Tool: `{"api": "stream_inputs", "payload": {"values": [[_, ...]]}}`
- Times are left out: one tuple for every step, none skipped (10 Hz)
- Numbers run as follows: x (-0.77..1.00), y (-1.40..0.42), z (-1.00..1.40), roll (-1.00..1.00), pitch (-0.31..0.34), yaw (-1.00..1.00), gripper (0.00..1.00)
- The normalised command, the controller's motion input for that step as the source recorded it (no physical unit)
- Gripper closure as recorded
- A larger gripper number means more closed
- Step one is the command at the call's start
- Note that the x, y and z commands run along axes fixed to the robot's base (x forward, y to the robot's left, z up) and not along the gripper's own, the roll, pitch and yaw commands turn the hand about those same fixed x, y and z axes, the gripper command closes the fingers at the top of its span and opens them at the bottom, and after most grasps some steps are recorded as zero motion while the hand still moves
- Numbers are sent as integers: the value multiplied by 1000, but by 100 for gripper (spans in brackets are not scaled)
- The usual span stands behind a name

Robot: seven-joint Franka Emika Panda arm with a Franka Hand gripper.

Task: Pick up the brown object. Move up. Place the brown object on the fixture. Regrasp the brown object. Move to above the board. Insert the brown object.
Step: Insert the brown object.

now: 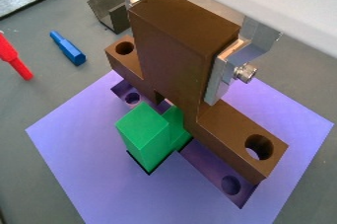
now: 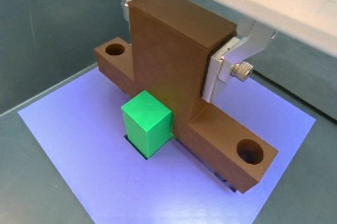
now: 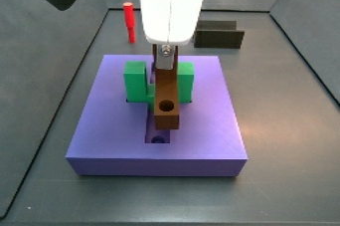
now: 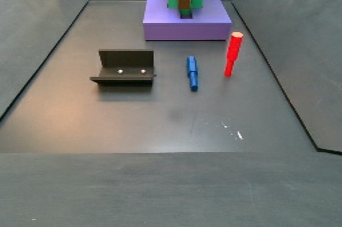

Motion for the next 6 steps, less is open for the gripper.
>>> {"api": "stream_inputs", "payload": {"values": [[0,0,-251,0,0,106,100],[-83,37,-91,-60,0,17,100],[-280,31,17,-133,-17,0,100],[-326,46,103,-173,-57,0,100],[-183,49,0,-194,-39,0,100],[0,0,0,-157,-20,0,100]]}}
